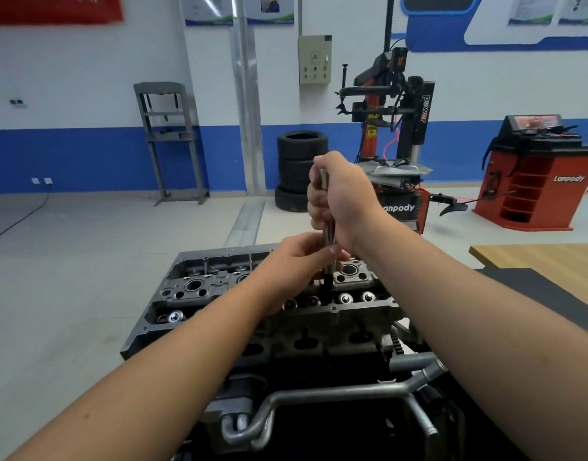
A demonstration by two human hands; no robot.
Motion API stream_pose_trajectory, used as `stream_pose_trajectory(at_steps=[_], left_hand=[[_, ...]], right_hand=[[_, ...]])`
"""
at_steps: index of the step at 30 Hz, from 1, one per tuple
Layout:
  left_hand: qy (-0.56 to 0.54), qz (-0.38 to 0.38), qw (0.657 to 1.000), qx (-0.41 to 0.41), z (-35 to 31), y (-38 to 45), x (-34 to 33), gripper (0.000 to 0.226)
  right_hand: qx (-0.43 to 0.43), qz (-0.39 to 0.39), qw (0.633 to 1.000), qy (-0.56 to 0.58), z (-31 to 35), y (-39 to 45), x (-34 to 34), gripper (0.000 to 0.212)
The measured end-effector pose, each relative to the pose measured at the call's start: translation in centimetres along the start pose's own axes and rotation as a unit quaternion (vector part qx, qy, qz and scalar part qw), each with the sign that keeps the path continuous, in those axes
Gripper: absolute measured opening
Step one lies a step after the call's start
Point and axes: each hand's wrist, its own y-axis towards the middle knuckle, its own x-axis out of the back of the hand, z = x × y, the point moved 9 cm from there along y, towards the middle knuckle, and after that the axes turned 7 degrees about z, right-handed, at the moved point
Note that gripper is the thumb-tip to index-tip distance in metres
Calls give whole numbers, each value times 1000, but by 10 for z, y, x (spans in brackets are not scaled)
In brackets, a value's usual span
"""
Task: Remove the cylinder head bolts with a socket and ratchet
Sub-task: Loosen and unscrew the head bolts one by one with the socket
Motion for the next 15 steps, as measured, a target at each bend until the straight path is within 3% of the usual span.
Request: stream_pose_trajectory(at_steps=[8,15], left_hand=[[-15,-84,996,-24,5,-2,5,17],[-37,-112,993,-22,5,-2,3,15]], right_hand=[[-19,35,999,4,-4,10,-4,33],[-29,56,998,16,-4,10,-5,38]])
